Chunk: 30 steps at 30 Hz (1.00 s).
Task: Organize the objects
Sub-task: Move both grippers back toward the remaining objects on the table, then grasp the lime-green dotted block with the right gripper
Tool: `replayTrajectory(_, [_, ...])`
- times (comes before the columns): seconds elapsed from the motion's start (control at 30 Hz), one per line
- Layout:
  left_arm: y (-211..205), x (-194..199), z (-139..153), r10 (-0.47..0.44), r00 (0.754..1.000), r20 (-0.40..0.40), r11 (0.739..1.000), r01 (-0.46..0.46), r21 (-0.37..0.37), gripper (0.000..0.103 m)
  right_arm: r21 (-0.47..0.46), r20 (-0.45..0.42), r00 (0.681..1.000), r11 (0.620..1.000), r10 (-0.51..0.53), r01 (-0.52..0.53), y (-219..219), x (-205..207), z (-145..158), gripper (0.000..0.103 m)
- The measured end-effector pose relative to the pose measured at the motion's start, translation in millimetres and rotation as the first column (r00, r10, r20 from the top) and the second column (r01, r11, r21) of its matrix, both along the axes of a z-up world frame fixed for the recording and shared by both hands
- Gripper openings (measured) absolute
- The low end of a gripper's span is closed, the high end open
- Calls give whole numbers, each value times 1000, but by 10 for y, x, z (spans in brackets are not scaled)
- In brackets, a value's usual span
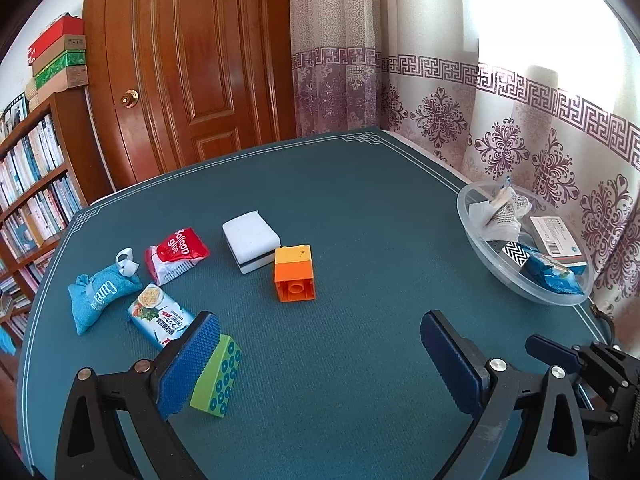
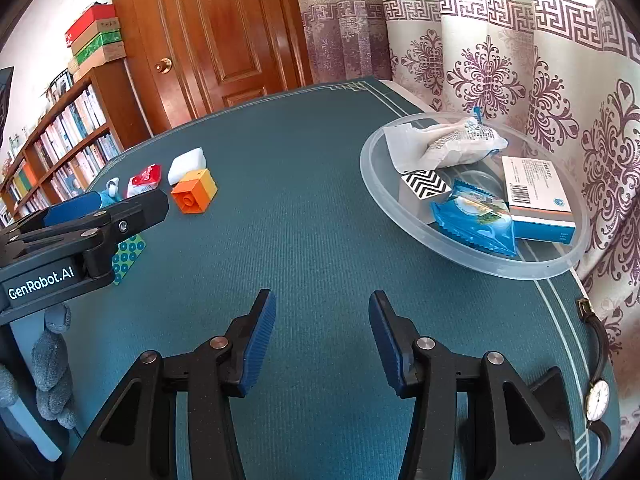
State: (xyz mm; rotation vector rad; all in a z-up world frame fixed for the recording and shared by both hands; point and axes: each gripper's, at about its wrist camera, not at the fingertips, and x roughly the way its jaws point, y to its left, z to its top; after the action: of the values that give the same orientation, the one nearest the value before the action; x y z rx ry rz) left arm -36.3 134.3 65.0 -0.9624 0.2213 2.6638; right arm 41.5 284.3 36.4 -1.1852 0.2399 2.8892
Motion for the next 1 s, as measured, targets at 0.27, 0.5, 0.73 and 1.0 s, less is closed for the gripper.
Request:
replayTrajectory(0.27, [-277, -79, -96, 55, 998, 31, 998, -55, 9, 102, 13, 18, 999, 999, 50, -50, -233, -90, -31, 51])
replayTrajectory(0.5, [-695, -185, -204, 142, 987, 77, 989, -145, 40, 102, 20, 29, 995, 996, 90, -91, -391, -183, -43, 51])
replayTrajectory(0.73, [-1134, -276, -179, 237, 967, 95, 964, -246, 99, 102, 21, 28, 978, 978, 206, -207, -713, -303, -50, 55])
replayTrajectory(1.0, [-1447, -369, -196, 314, 942, 120, 935, -328, 132, 102, 21, 14, 917, 916, 400, -400, -1221, -537, -74, 60])
